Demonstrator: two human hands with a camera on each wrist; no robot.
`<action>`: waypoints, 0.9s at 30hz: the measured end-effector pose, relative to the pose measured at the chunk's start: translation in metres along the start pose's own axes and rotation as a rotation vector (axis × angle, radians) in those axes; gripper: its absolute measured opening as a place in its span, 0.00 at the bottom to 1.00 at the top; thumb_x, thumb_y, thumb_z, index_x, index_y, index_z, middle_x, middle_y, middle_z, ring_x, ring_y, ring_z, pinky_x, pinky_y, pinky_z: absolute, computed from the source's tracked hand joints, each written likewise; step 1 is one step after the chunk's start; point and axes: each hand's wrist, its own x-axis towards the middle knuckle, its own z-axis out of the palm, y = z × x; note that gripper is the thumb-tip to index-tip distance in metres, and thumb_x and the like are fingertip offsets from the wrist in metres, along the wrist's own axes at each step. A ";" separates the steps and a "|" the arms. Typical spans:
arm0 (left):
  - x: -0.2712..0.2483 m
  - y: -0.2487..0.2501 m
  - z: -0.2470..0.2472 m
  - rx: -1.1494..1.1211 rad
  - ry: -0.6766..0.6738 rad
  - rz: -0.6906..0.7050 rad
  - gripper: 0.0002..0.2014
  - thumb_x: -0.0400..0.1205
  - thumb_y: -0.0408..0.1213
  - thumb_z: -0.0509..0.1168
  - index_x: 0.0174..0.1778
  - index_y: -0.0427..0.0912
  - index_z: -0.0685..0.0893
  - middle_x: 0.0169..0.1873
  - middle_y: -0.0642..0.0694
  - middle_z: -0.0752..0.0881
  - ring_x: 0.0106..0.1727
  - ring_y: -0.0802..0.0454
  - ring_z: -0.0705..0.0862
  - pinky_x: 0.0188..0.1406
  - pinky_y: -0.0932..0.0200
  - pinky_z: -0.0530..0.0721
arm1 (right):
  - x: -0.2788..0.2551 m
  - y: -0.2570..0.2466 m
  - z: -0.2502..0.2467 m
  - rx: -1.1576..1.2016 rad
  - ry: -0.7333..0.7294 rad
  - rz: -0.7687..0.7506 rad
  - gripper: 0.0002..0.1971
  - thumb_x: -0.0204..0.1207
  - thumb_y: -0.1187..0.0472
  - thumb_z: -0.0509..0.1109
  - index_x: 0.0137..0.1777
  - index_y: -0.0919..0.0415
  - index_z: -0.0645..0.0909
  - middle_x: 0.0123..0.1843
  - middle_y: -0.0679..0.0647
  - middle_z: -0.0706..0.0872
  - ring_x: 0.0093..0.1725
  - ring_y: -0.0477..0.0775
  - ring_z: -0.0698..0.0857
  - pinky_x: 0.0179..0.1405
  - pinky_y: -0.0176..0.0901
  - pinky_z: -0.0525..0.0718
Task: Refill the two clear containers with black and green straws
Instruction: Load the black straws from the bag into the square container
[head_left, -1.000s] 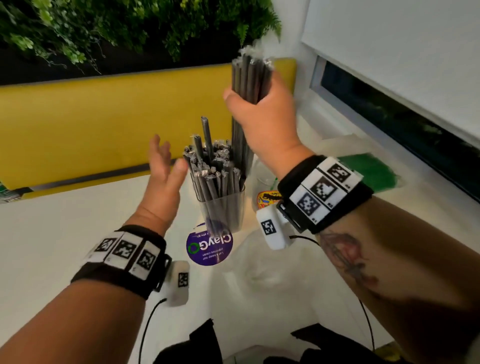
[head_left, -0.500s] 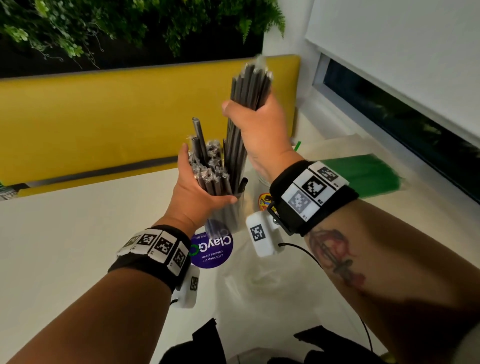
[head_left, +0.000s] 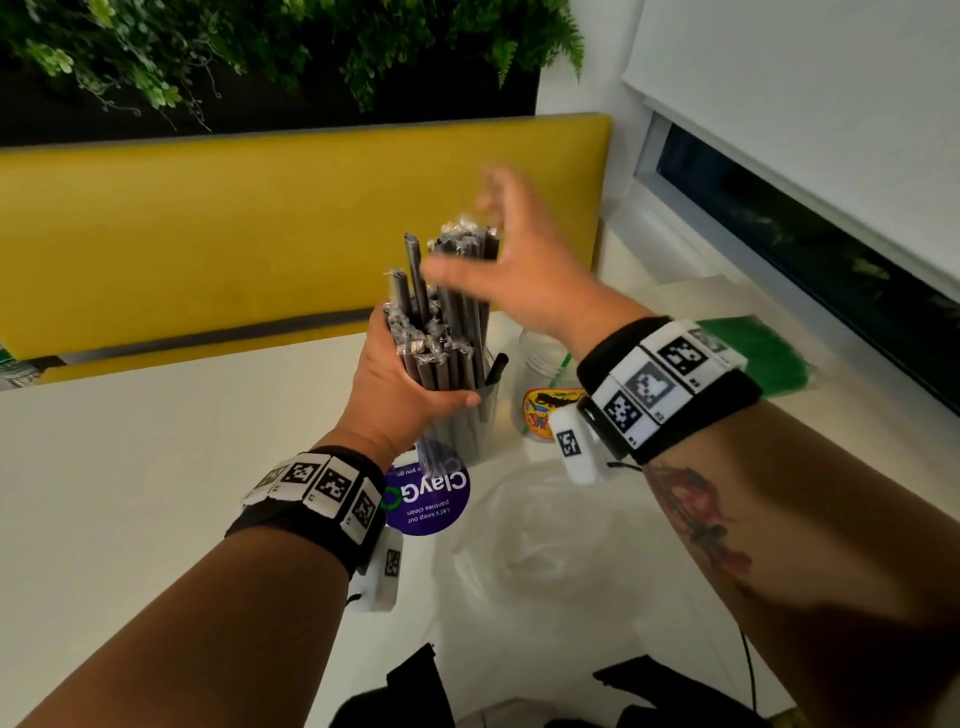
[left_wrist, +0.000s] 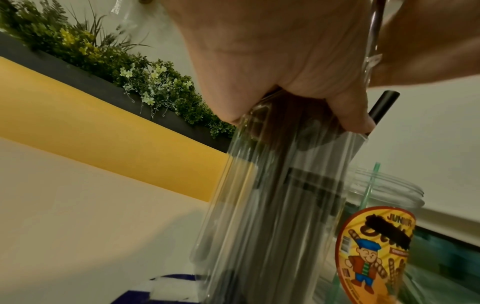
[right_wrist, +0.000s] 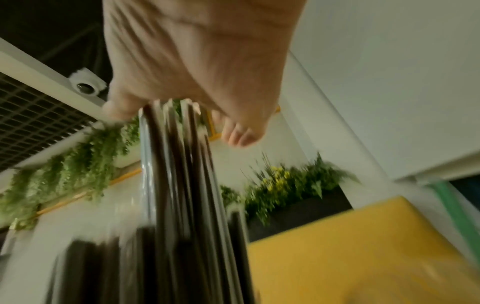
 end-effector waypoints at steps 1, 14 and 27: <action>0.000 0.001 0.001 -0.009 0.003 -0.006 0.58 0.49 0.43 0.89 0.74 0.47 0.65 0.66 0.51 0.81 0.69 0.55 0.80 0.70 0.42 0.80 | 0.002 -0.008 -0.008 -0.064 0.116 -0.134 0.47 0.73 0.36 0.71 0.85 0.54 0.55 0.81 0.55 0.68 0.79 0.54 0.68 0.77 0.54 0.69; -0.001 0.001 -0.002 0.073 -0.048 -0.045 0.67 0.49 0.52 0.87 0.81 0.49 0.55 0.71 0.47 0.78 0.71 0.53 0.79 0.69 0.42 0.81 | 0.018 0.011 0.044 -0.727 -0.613 -0.171 0.32 0.85 0.36 0.40 0.85 0.47 0.57 0.87 0.48 0.59 0.86 0.61 0.57 0.81 0.66 0.60; 0.002 0.002 -0.001 0.172 -0.038 0.100 0.62 0.56 0.39 0.88 0.81 0.42 0.56 0.74 0.55 0.71 0.70 0.70 0.72 0.67 0.78 0.70 | 0.007 0.003 0.053 -0.756 -0.637 -0.232 0.37 0.84 0.32 0.39 0.88 0.52 0.42 0.89 0.47 0.40 0.87 0.50 0.41 0.85 0.65 0.44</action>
